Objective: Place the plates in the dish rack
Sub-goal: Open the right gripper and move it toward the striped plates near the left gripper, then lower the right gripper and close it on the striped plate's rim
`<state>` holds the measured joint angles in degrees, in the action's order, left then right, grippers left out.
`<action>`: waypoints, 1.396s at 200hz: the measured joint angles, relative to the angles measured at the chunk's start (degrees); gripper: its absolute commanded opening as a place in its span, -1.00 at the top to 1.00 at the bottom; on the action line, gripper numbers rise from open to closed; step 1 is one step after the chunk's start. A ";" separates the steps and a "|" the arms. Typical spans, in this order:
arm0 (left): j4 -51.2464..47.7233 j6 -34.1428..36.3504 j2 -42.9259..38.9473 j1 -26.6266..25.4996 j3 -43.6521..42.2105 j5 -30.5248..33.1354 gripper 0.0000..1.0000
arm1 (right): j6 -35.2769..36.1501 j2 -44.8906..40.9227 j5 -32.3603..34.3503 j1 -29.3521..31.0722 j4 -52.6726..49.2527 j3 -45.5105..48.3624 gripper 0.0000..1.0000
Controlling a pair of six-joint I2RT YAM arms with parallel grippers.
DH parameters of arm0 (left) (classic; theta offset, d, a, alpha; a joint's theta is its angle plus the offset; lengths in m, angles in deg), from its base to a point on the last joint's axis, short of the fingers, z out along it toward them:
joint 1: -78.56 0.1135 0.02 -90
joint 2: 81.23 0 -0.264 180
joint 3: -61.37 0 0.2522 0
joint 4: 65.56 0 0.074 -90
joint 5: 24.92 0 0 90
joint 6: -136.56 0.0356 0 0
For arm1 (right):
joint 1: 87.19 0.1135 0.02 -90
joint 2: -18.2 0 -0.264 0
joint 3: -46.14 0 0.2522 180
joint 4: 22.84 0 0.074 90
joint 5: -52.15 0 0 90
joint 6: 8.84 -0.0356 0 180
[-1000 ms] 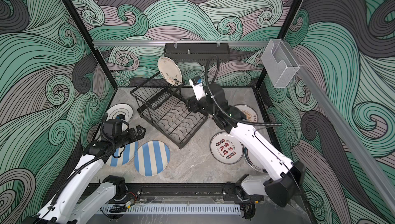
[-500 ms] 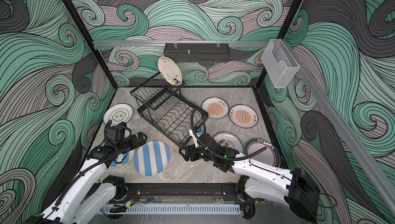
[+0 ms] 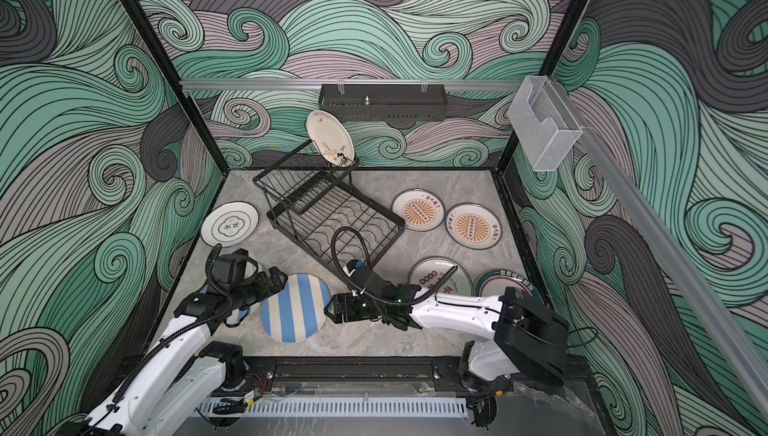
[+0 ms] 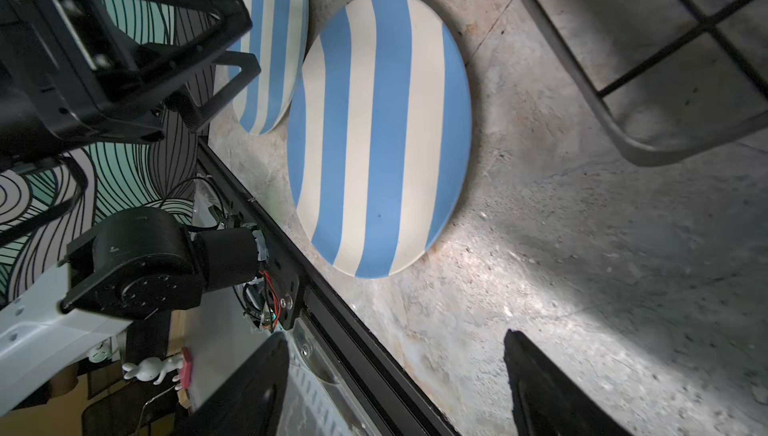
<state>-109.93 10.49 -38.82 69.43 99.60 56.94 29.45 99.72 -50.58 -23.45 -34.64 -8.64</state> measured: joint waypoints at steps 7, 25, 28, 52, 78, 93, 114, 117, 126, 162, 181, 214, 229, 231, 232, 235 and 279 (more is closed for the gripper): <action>0.20 -0.20 0.00 0.02 -0.33 0.02 -0.97 | -0.11 0.92 -0.55 0.00 0.00 -0.72 -0.64; 0.90 -0.61 0.02 0.02 -1.25 0.13 -0.97 | -0.33 3.56 -1.99 0.04 0.04 -2.49 -0.65; 0.94 -0.63 0.07 0.02 -1.38 0.15 -0.97 | -0.42 3.96 -2.25 0.04 0.04 -2.73 -0.65; 0.90 -0.68 0.22 0.02 -1.81 0.44 -0.97 | -0.39 8.00 -4.13 0.04 -0.42 -5.01 -0.70; 1.33 -0.68 0.17 0.00 -2.10 0.66 -0.97 | 0.31 12.37 -5.75 0.04 -2.32 -9.01 -0.72; 1.55 -0.68 0.17 0.00 -2.75 0.68 -0.97 | 0.81 13.86 -6.01 0.04 -3.65 -11.04 -0.74; 1.81 -0.68 0.20 0.00 -3.76 0.68 -0.97 | 1.73 14.88 -6.05 0.04 -4.98 -13.05 -0.75; 1.81 -0.70 0.20 0.02 -3.85 0.68 -0.97 | 1.79 15.02 -6.05 0.04 -5.09 -13.25 -0.75; 1.95 -0.68 0.20 0.02 -4.11 0.68 -0.97 | 1.90 15.34 -6.14 0.00 -5.44 -13.66 -0.75; 2.14 -0.70 0.17 0.02 -4.59 0.87 -0.97 | 1.95 17.33 -7.04 -0.42 -6.27 -13.84 -0.75; 2.43 -0.70 0.17 0.00 -4.66 0.87 -0.97 | 1.95 18.82 -7.54 -0.72 -7.02 -14.38 -0.75; 3.06 -0.70 0.24 0.02 -5.40 0.83 -0.97 | 1.95 21.18 -8.72 -0.83 -7.39 -15.54 -0.76; 3.19 -0.70 0.35 0.02 -5.57 0.85 -0.97 | 1.92 21.27 -9.03 -1.03 -7.37 -15.54 -0.76; 3.21 -0.70 0.42 0.00 -5.57 0.85 -0.97 | 1.95 21.27 -9.07 -1.07 -7.37 -15.54 -0.76; 3.21 -0.70 0.44 0.02 -5.57 0.85 -0.97 | 1.92 21.27 -9.09 -1.09 -7.37 -15.54 -0.76; 3.28 -0.68 0.52 0.02 -5.57 0.85 -0.97 | 1.92 21.27 -9.16 -1.16 -7.37 -15.54 -0.76; 3.50 -0.68 1.18 0.02 -5.60 0.83 -0.97 | 1.53 21.27 -10.08 -2.99 -5.81 -15.52 -0.78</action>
<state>-106.44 9.81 -37.64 69.45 94.00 57.77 30.98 120.99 -60.65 -26.44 -40.46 -24.16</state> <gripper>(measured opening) 0.986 0.887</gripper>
